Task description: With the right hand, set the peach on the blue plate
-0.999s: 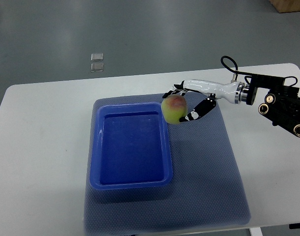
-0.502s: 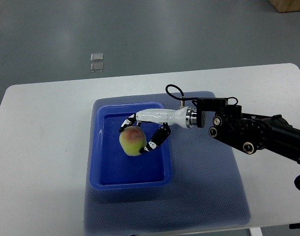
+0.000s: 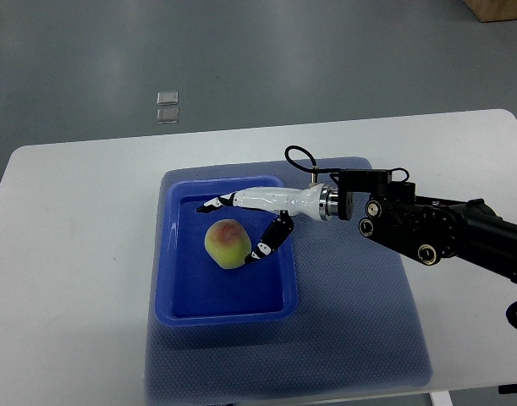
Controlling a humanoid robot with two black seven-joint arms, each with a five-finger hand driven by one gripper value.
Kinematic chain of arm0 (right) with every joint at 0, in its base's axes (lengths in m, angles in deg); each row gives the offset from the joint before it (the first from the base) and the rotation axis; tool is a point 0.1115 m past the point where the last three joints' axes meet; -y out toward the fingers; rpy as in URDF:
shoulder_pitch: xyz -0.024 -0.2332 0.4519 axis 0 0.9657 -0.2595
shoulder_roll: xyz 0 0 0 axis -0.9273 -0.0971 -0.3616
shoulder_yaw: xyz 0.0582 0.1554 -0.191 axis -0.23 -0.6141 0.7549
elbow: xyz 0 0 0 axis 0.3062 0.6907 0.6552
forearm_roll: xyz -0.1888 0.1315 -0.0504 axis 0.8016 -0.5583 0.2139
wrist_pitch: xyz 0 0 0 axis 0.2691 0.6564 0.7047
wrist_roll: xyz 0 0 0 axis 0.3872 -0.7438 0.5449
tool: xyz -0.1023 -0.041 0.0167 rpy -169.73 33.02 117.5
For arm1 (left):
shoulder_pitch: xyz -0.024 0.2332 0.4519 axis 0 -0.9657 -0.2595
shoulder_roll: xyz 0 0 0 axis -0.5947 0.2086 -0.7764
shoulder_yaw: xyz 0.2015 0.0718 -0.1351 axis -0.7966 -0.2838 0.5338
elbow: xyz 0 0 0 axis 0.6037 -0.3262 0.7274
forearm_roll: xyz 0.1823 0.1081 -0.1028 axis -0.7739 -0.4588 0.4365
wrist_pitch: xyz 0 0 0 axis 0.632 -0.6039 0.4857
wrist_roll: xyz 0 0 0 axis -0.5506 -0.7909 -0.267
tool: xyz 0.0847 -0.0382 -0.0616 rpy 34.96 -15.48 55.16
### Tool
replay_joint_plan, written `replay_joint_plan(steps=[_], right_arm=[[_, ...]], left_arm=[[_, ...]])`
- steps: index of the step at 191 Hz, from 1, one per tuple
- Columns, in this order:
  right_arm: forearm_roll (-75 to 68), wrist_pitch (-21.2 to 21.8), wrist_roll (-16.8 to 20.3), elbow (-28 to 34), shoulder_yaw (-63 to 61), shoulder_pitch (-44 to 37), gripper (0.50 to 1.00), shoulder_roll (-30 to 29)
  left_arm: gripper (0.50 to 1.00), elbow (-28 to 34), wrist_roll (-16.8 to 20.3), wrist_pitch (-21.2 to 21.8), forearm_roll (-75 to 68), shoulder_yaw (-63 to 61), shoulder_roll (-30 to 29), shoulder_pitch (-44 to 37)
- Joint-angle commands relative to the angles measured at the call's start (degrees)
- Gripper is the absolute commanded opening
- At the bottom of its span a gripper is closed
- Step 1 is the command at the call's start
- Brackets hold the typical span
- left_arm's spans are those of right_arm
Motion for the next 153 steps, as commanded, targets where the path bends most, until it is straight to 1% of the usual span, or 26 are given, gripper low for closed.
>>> replay_joint_plan(steps=[1, 55, 82, 130, 153], right_arm=[[-3.2, 0.4, -0.5, 0.1, -0.9, 0.2, 0.928, 0.6], [-23.2, 1.6, 0.0, 0.0, -3.5, 0.9, 0.928, 2.0], [-32.0, 1.8, 0.1, 0.0, -9.0, 5.2, 0.928, 2.8], [-33.8, 1.7, 0.1, 0.0, -17.7, 11.3, 0.928, 2.1], [-34.2, 2.0, 0.2, 0.1, -20.0, 13.5, 0.928, 2.2]], left_arm=[[1.0, 0.0, 0.0, 0.0, -0.1, 0.0, 0.0, 0.0], [1.0, 0.0, 0.1, 0.0, -0.1, -0.1, 0.0, 0.0], [1.0, -0.1, 0.1, 0.0, -0.1, -0.1, 0.0, 0.0], [1.0, 0.0, 0.1, 0.0, 0.0, -0.1, 0.0, 0.0], [1.0, -0.1, 0.1, -0.1, -0.1, -0.1, 0.0, 0.0]])
